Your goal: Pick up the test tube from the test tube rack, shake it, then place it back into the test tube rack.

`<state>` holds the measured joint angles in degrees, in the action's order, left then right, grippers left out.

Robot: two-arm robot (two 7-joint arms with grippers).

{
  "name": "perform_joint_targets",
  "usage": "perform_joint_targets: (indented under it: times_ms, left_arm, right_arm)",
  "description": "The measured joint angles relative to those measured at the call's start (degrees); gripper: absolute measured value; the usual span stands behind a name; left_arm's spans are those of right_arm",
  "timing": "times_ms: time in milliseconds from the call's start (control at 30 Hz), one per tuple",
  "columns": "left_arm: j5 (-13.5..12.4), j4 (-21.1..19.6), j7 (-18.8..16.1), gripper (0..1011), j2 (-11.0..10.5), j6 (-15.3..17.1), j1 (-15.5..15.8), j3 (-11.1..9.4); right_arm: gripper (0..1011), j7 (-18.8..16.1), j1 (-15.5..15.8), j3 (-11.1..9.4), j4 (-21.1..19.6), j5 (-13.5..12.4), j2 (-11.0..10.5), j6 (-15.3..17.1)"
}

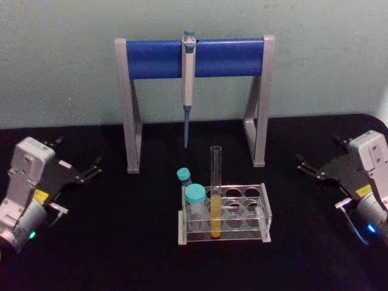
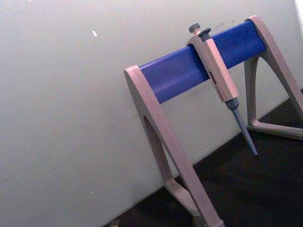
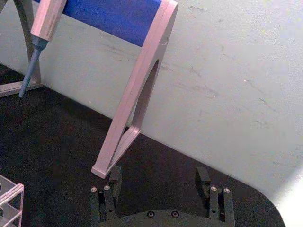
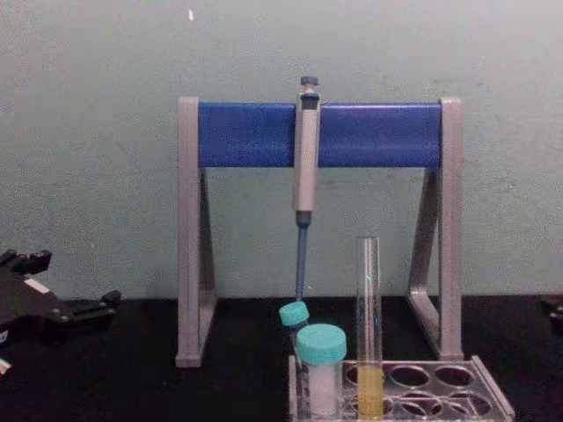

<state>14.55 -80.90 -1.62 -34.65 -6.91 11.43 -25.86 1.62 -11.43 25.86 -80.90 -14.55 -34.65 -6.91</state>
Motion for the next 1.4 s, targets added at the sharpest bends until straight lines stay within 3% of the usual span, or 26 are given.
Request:
perform_joint_targets:
  times_ms: [1400]
  left_arm:
    - [0.0, 0.0, 0.0, 1001, 0.0, 0.0, 0.0, 0.0]
  right_arm:
    - [1000, -0.01, 0.01, -0.01, 0.0, 0.0, 0.01, 0.0]
